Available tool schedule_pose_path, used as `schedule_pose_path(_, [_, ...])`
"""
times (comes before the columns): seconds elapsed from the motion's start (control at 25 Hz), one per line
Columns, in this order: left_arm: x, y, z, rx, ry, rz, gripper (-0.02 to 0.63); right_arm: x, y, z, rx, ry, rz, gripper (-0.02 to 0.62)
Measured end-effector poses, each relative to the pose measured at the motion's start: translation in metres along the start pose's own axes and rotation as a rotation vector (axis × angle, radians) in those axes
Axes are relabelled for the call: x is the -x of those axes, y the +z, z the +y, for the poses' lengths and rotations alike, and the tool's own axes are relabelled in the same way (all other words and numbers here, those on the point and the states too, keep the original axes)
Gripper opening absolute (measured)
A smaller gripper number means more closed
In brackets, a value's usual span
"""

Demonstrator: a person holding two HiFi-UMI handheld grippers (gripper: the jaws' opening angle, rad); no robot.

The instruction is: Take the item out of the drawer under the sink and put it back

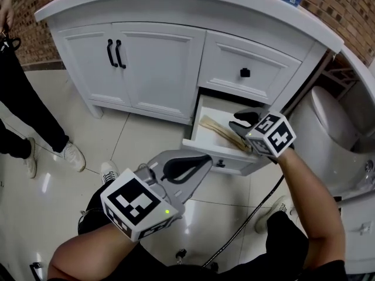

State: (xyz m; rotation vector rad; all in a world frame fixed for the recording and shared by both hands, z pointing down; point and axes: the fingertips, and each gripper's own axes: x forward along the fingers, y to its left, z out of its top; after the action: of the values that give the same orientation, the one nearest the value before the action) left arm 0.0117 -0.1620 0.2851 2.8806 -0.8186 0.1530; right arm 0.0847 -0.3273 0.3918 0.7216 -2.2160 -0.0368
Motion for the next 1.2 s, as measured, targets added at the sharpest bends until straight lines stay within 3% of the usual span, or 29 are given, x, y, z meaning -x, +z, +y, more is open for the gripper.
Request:
schedule_pose_path(0.28, [0.001,0.000,0.004,0.019,0.003,-0.002,0.005,-0.070,-0.046,-0.002,0.040,0.101,0.194,0.121])
schedule_pose_path(0.44, [0.001,-0.003,0.009,0.037,0.005,0.006,0.005,-0.096,-0.048,0.011,0.071,0.172,0.229,0.127])
schedule_pose_path(0.6, [0.003,-0.003,0.011,0.044,0.007,0.007,0.005,-0.114,-0.064,0.011,0.110,0.169,0.315,0.127])
schedule_pose_path(0.92, [0.005,-0.003,0.014,0.058,0.005,0.007,0.005,-0.128,-0.071,0.010,0.069,0.175,0.336,0.129])
schedule_pose_path(1.2, [0.005,-0.003,0.015,0.059,0.019,0.006,0.005,-0.123,-0.065,0.007,0.071,0.153,0.291,0.054])
